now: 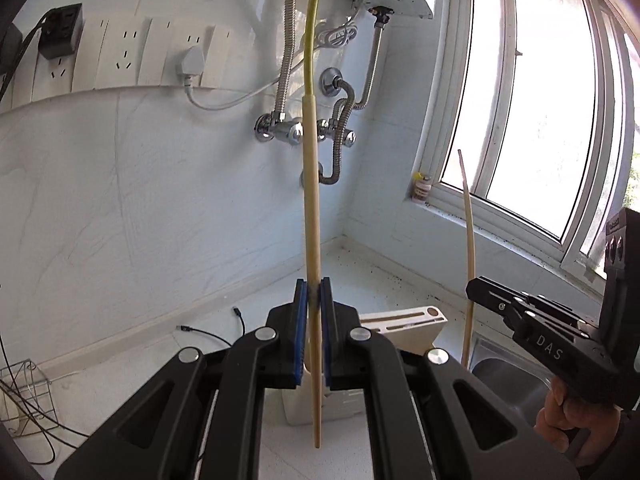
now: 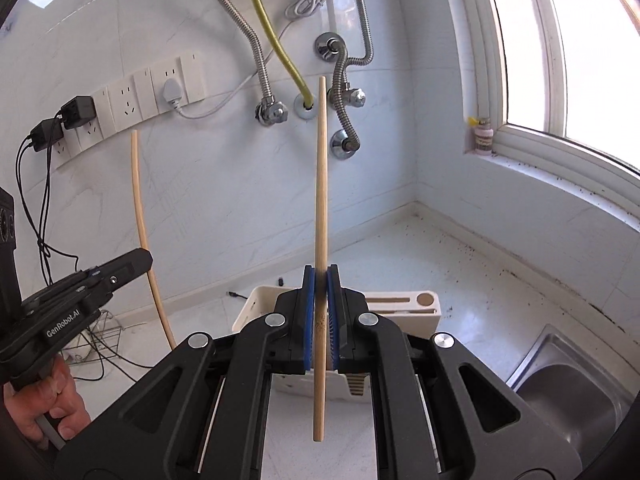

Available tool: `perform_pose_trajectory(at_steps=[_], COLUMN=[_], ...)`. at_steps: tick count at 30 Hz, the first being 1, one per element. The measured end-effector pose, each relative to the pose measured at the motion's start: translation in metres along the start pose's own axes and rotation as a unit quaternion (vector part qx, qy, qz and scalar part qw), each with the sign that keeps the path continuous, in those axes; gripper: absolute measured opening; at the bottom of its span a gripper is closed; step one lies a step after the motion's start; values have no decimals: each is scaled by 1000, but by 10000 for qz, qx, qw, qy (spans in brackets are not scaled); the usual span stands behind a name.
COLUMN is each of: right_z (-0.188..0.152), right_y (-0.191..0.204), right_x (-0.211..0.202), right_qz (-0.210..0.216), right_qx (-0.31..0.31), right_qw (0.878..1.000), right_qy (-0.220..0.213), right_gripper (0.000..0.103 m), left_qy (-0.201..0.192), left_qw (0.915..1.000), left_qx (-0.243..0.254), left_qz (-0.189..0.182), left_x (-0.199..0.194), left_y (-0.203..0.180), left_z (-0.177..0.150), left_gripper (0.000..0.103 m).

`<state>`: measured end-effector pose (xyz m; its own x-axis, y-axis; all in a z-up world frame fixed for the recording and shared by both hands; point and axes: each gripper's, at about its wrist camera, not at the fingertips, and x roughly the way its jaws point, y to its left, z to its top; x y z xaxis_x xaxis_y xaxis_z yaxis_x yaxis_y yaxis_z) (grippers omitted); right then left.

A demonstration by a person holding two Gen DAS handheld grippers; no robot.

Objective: Organize utensils
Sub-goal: 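Carry the chopstick with the right tool over the cream utensil holder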

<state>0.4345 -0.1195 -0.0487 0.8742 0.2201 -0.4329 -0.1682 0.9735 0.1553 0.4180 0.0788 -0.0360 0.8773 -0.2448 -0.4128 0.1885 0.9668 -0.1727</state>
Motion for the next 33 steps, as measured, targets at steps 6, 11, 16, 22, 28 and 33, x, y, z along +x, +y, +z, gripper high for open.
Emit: perform_pose_trajectory(at_steps=[6,11,16,22,28,33], right_z=[-2,-8,-12,-22,-38,-53], right_y=[-25,-42,-55,-59,-54,-54], right_x=[8,14,15,19,29,36], right_qz=[95,57,4,-69,-129,-341], right_qx=[91,81,89,-103,-278,-292], right_qw=[9982,9955,9919,9872,9824,9790], right_qy=[-591,-941,-1267,-1589,-1842,-1988], right_gripper=[6,6,6,6,6,6], left_qy=[-396,-578,-946,-1116,-1204,-1263], left_qw=[9988,9972,9941,9927,9917,9908], left_qx=[-50,1,208,187,337,423], left_qz=[-289,-478,-493,-427,-305,-229], left_x=[19,38,43,54,64,69], left_y=[5,4,-2,0,-2,-2], left_z=[23,24,19,11,-3,-14], left_gripper=[6,6,6,6,6,6])
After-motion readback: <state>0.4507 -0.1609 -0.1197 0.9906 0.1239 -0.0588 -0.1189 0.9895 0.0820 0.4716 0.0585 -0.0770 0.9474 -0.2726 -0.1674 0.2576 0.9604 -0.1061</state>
